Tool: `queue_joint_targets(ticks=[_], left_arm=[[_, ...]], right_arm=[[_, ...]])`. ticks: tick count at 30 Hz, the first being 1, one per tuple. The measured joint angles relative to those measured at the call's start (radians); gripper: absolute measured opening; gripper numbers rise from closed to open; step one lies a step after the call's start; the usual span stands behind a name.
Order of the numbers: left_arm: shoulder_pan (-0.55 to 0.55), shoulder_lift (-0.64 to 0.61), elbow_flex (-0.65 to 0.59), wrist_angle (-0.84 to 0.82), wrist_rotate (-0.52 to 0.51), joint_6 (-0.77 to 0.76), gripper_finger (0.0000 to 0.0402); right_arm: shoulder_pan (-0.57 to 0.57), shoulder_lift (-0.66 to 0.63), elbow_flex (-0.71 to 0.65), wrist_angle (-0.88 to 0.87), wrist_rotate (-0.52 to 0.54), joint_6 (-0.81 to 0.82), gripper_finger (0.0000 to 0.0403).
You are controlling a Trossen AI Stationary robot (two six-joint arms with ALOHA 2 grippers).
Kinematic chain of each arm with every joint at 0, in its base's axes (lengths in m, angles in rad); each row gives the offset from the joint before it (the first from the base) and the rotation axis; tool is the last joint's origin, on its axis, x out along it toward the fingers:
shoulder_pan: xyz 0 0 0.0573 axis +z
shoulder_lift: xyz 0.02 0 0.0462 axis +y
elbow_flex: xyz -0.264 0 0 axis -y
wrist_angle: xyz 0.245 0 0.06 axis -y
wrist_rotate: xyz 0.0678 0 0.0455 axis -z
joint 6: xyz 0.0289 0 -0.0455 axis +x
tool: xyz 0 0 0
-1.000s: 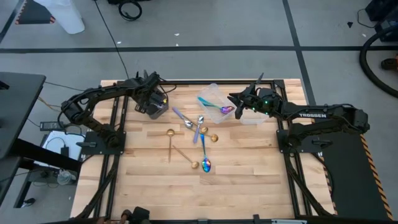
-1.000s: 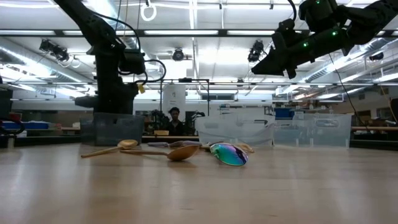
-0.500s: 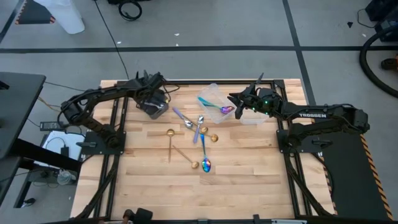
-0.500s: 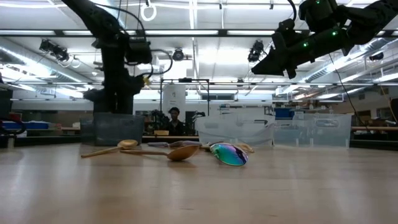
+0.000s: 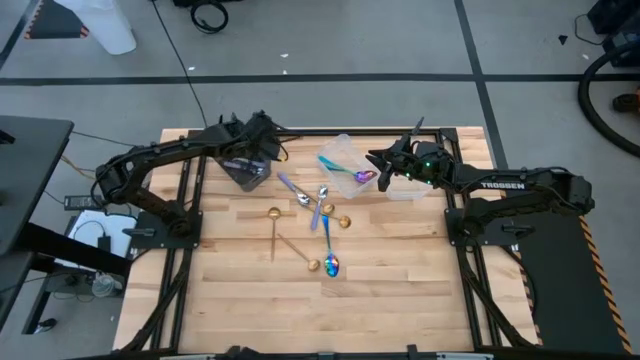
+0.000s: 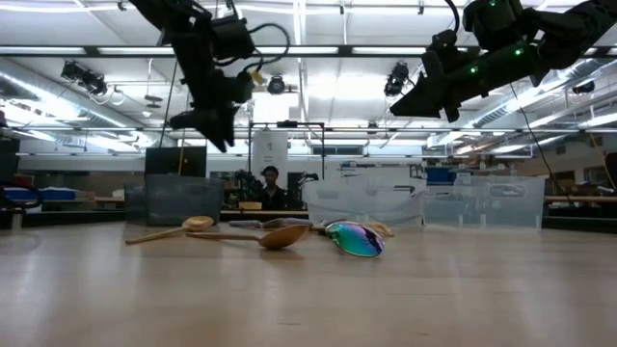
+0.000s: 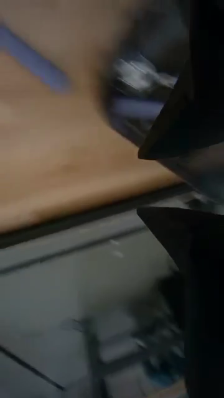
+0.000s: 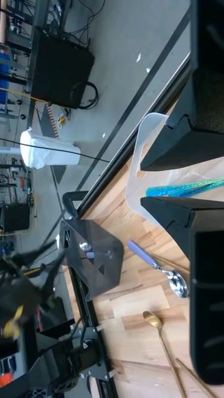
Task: Sort silverware by color (type)
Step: Put the purple spoon into the black bin
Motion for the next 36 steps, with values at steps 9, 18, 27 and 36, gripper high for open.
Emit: queue_joint_targets(ticks=[9,18,27,36], left_arm=[[-0.123,0.000,0.006,0.001,0.203,-0.221,0.0142],[-0.197,0.000,0.005,-0.082,0.208,-0.467,0.0142],[-0.246,0.004,0.005,-0.067,0.208,-0.637,0.0142],[-0.288,0.004,0.005,0.043,0.208,-0.850,0.0142]], right_arm=[[0.000,0.000,0.000,0.000,0.000,-0.001,0.0087],[0.000,0.000,0.000,0.000,0.000,-0.001,0.0087],[0.000,0.000,0.000,0.000,0.000,0.005,0.0087],[0.000,0.000,0.000,0.000,0.000,0.006,0.0087]])
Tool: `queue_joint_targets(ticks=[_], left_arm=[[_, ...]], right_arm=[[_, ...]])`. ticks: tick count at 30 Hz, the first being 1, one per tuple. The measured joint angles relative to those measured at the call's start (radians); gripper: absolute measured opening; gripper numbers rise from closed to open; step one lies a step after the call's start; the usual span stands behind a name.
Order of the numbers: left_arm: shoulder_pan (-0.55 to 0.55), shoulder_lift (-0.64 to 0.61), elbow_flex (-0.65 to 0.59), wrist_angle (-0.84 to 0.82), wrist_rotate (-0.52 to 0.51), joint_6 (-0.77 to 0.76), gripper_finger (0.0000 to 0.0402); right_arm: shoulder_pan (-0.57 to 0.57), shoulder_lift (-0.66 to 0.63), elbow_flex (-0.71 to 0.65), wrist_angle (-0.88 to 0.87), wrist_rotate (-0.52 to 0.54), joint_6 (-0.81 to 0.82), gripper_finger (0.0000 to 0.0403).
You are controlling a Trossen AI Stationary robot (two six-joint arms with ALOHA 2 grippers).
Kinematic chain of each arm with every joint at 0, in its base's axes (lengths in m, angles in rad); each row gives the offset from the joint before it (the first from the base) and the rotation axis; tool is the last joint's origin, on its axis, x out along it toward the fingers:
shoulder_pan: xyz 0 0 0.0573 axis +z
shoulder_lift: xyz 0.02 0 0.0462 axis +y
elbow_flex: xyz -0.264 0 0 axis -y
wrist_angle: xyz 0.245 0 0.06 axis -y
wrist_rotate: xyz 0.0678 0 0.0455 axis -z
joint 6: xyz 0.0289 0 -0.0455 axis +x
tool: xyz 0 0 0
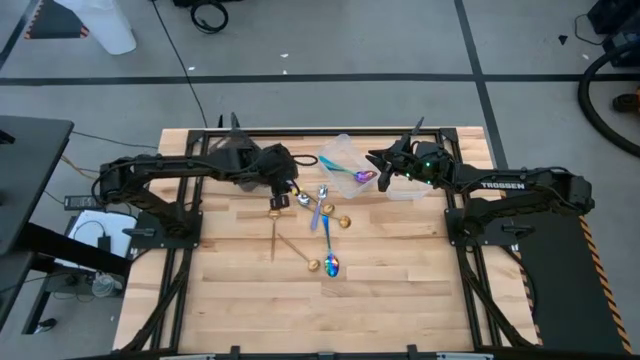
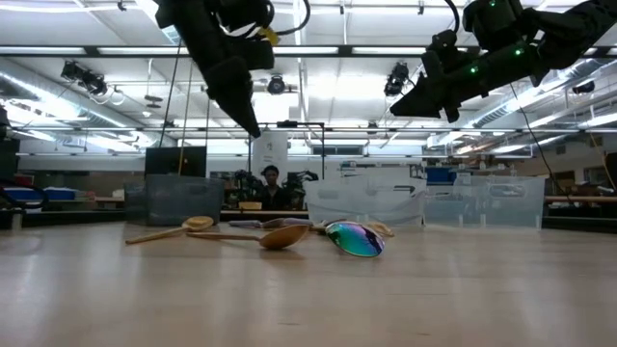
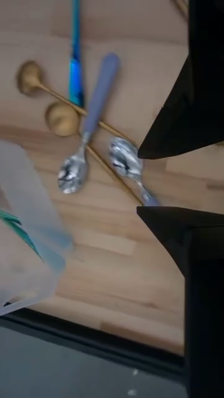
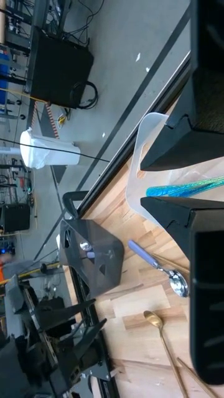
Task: Sort silverware by color (type)
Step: Put the purple spoon into the black bin
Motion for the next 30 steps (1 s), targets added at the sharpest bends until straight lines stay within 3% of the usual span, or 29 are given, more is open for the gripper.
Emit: queue_joint_targets(ticks=[8,15,30], left_arm=[[-0.048,0.000,-0.002,0.095,-0.020,-0.176,0.0142],[-0.120,0.001,-0.121,0.421,-0.051,-0.207,0.0142],[-0.253,0.001,-0.417,0.999,-0.320,-0.198,0.0142]], right_arm=[[0.000,0.000,0.000,0.000,0.000,0.000,0.0087],[0.000,0.000,0.000,0.000,0.000,0.000,0.0087],[0.000,0.000,0.000,0.001,0.000,-0.003,0.0087]])
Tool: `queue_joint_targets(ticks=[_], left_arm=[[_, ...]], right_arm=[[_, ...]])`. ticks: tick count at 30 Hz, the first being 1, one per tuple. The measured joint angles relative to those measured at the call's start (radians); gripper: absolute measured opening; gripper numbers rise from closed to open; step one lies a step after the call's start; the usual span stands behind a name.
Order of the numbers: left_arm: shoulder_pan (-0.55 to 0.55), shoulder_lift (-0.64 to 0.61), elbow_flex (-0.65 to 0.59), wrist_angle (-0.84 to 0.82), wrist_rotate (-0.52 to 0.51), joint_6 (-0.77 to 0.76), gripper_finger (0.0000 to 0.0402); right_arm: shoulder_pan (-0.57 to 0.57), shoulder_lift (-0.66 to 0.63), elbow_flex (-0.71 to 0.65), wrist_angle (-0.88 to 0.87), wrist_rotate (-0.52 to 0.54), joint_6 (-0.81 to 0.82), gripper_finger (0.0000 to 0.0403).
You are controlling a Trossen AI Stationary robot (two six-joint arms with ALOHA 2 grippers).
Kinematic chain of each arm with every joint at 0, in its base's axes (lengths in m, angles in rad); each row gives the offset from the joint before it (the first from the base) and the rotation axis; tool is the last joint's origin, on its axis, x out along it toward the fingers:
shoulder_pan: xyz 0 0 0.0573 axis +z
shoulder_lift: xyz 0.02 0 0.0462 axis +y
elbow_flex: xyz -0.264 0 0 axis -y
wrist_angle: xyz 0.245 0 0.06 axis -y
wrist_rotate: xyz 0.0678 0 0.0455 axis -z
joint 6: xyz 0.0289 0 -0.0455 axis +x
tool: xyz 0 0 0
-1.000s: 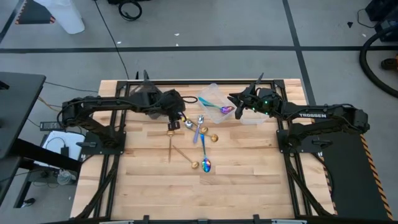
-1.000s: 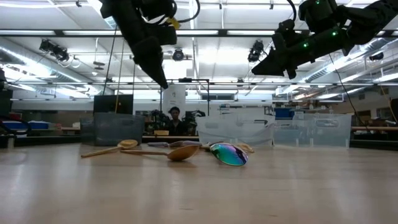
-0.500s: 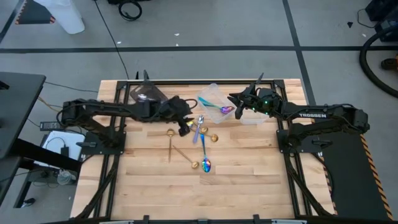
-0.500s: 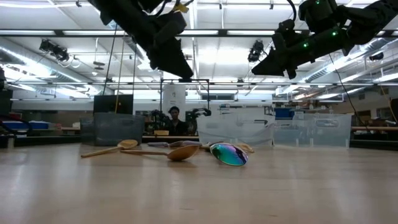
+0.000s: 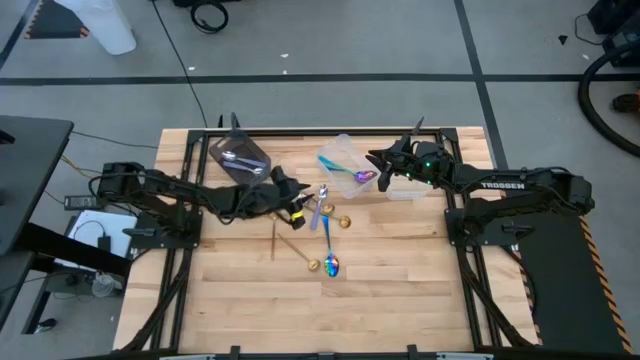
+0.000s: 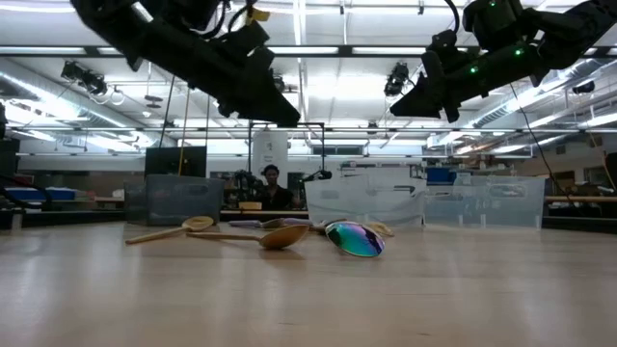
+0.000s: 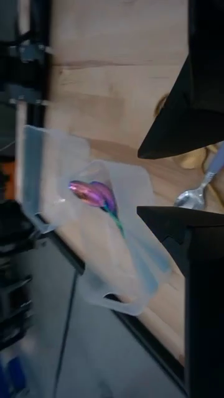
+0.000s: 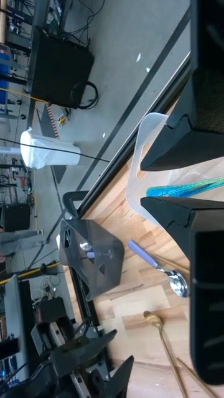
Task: Sort silverware by color (type)
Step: Put the purple spoon into the black bin
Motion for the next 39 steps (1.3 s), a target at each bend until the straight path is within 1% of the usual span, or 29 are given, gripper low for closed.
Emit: queue_joint_targets(ticks=[3,8,11,15,21,25,29,35,39], left_arm=[[-0.023,0.000,-0.044,0.091,-0.050,-0.002,0.0142],[-0.055,0.019,-0.071,0.138,-0.110,-0.026,0.0142],[-0.065,0.052,-0.071,0.141,-0.123,0.000,0.0142],[-0.027,0.100,-0.071,0.103,-0.107,0.000,0.0142],[0.075,0.138,-0.071,0.011,-0.003,0.004,0.0142],[0.161,0.138,-0.071,-0.073,0.070,0.053,0.0142],[0.241,0.138,-0.071,-0.138,0.130,0.150,0.0142],[0.334,0.138,-0.054,-0.210,0.274,0.286,0.0142],[0.367,0.138,0.007,-0.311,0.294,0.356,0.0142]], right_arm=[[0.000,0.000,0.000,0.000,0.000,0.000,0.0087],[0.000,0.000,0.000,0.004,0.000,0.000,0.0087],[0.000,0.000,0.000,0.009,0.000,0.003,0.0087],[0.000,0.000,0.000,0.010,0.000,0.003,0.0087],[0.000,0.000,0.000,0.010,0.000,0.003,0.0087],[0.000,0.000,0.000,0.010,0.000,0.003,0.0087],[0.000,0.000,0.000,0.010,0.000,0.003,0.0087],[0.000,0.000,0.000,0.025,0.000,0.003,0.0087],[0.000,0.000,0.000,0.030,0.000,0.003,0.0087]])
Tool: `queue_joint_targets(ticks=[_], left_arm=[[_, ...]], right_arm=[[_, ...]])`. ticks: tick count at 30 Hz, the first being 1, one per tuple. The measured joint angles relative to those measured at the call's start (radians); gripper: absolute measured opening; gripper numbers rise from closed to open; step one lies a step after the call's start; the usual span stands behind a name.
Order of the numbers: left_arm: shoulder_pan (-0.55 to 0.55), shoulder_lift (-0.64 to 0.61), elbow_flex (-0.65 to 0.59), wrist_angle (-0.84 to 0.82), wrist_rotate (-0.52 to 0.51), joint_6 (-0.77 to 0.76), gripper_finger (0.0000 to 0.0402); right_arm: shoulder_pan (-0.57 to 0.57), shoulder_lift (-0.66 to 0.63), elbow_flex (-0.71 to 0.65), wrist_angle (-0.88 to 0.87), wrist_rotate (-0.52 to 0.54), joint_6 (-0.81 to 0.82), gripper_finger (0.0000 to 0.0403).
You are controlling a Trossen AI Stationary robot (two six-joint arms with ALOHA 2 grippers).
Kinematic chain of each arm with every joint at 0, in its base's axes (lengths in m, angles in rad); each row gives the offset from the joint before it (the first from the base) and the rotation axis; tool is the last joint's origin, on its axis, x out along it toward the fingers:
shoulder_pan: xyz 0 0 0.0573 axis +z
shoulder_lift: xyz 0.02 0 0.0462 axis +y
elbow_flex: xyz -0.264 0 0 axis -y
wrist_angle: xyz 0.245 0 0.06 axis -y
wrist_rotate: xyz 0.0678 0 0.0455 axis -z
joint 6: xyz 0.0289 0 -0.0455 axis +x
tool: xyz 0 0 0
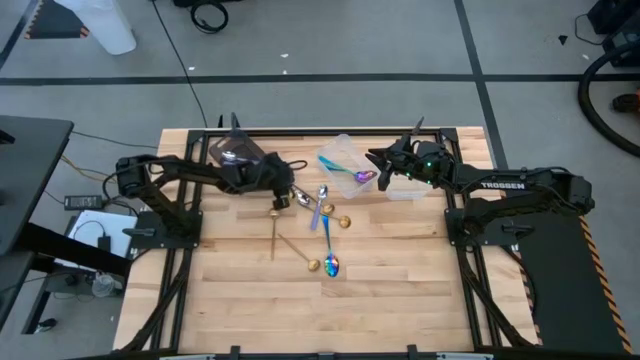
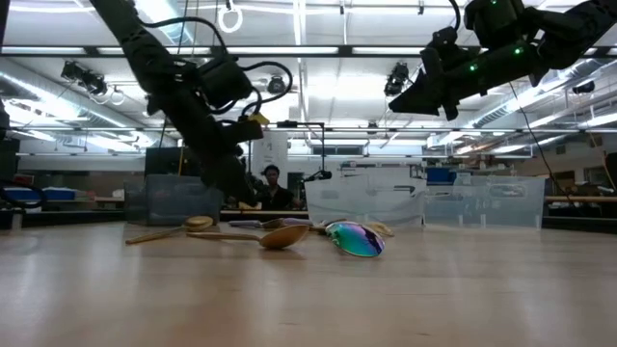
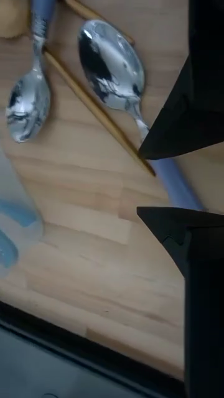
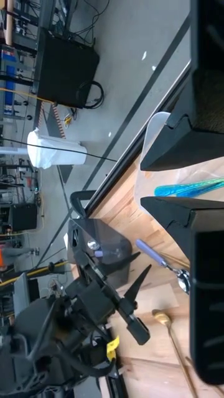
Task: Sort silverware by color (type)
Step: Put the purple spoon into the black bin
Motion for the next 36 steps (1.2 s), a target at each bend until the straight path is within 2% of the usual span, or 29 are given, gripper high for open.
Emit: queue_joint_targets(ticks=[5,15,18,26,36], left_arm=[[0.032,0.023,0.073,-0.129,0.064,0.019,0.0142],[0.036,0.126,0.176,-0.245,0.068,0.143,0.0142],[0.047,0.150,0.221,-0.324,0.078,0.190,0.0142],[0.120,0.178,0.309,-0.517,0.298,0.205,0.0142],[0.140,0.235,0.316,-0.614,0.320,0.269,0.0142]], right_arm=[[0.000,0.000,0.000,0.006,0.000,0.000,0.0087],[0.000,0.000,0.000,0.009,0.000,-0.008,0.0087],[-0.001,0.000,0.000,0.009,0.000,-0.008,0.0087],[-0.001,0.000,0.000,0.009,0.000,-0.008,0.0087],[-0.001,0.000,0.000,0.006,0.000,-0.012,0.0087]])
